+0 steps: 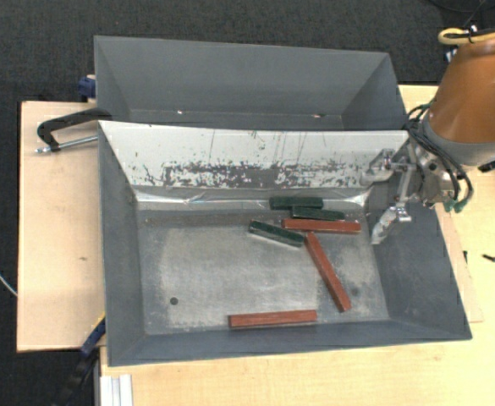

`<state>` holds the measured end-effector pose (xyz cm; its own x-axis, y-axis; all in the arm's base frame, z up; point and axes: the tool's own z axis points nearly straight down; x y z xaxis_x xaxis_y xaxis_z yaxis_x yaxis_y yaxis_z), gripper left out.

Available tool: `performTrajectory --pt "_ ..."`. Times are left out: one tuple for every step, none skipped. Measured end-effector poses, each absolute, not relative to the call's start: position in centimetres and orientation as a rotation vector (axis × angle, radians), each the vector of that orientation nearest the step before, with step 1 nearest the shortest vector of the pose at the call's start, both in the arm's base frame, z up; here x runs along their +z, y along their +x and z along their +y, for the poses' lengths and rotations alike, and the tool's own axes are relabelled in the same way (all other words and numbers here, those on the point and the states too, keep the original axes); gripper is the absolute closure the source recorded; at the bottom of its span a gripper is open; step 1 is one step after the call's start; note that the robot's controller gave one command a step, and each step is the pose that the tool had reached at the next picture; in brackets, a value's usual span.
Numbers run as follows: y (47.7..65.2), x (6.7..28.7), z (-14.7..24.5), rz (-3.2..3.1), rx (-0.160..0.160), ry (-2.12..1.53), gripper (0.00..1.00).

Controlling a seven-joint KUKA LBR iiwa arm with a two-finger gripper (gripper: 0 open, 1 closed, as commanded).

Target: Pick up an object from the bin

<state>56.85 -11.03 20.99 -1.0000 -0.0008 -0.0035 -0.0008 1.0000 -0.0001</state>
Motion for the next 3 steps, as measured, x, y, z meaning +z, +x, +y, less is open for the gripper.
performTrajectory --pt "56.9 21.0 -11.0 3.138 0.0 -0.001 0.0" --pt "57.6 26.0 -11.3 3.14 0.001 -0.008 0.0" --pt "58.5 24.6 -11.1 3.122 -0.005 -0.076 0.0"
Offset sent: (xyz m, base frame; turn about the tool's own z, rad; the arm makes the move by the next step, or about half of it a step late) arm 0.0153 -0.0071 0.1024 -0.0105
